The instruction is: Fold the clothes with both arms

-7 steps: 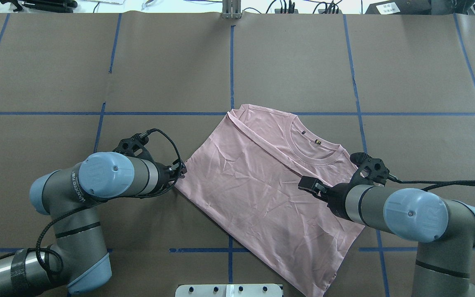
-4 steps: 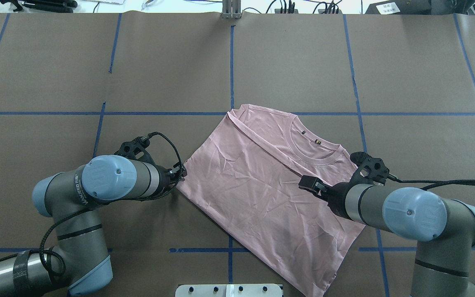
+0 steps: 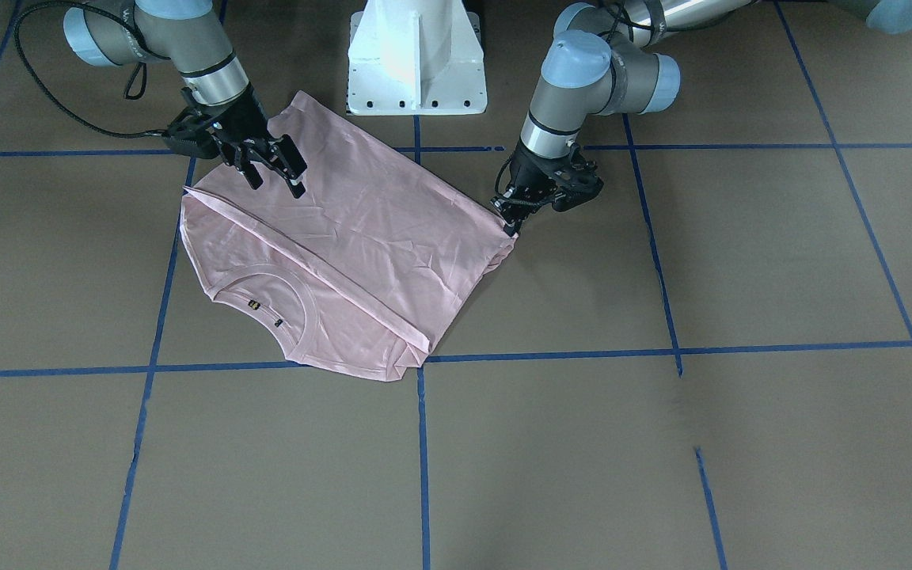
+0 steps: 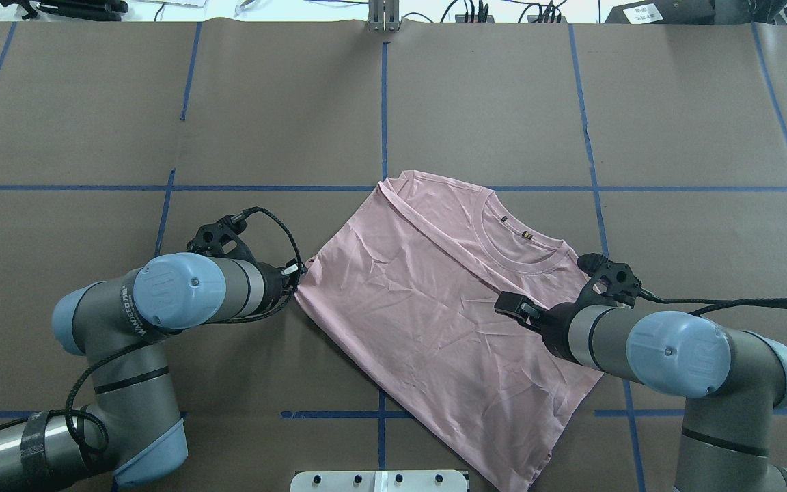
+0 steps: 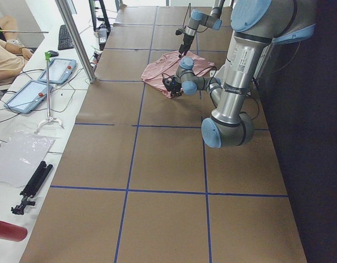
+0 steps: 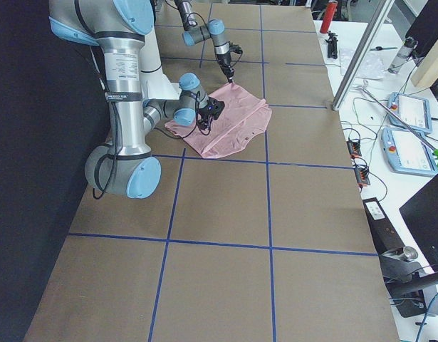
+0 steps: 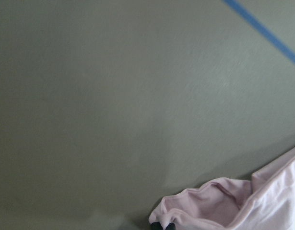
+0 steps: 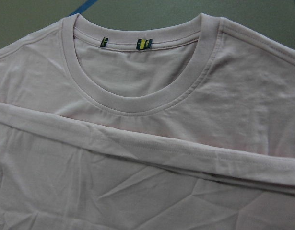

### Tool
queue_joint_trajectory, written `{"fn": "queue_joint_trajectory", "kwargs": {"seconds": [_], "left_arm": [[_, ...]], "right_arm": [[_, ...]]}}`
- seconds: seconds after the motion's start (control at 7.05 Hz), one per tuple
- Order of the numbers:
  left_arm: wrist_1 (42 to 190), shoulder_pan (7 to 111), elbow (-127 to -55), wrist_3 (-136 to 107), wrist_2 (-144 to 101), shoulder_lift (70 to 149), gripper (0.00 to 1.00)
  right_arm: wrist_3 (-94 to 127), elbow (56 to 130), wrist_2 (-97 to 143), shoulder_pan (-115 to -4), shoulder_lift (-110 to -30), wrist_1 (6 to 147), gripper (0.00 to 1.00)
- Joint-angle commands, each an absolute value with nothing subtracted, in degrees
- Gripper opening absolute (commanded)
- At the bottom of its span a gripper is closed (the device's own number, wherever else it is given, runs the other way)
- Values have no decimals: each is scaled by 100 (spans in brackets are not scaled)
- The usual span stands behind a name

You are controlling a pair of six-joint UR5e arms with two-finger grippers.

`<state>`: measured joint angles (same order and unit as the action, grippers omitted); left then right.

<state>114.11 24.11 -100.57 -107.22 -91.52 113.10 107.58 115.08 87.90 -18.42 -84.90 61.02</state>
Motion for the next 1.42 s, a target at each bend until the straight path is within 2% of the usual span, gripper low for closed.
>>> {"fn": "queue_joint_trajectory", "kwargs": {"seconds": [0.0,0.14,0.28,0.43,0.57,0.85,0.99,1.28], "left_arm": [[11495,3098,-9741,-9605,-8878,11355,0],[11766,3538,-8955,-9450,-8781,11904,0],[12543,3759,-7486,-9466,-8772,12849,0],[13525,3866,-6235,-9501,-8737,13459,0],[13796,3928,-5692,-9544,-8728,13778,0],[13921,3990,-5397,-9562,-8745,14088,0],[14061,3990,-4796,-9571,-8745,14463,0],[14379,3990,-4597,-9571,-8754,14528,4]], "right_arm": [[10749,11505,8798,-1846,-8446,6126,100],[10740,11514,8798,-1846,-8420,6126,100],[10749,11514,8798,-1820,-8342,6135,100],[10749,11514,8798,-1811,-8323,6135,100],[10749,11522,8789,-1802,-8288,6135,100],[10766,11479,8746,-1662,-8183,6152,100],[10767,11426,8397,-1470,-8174,6161,100],[10819,11016,8166,-1275,-7668,6361,100]]}}
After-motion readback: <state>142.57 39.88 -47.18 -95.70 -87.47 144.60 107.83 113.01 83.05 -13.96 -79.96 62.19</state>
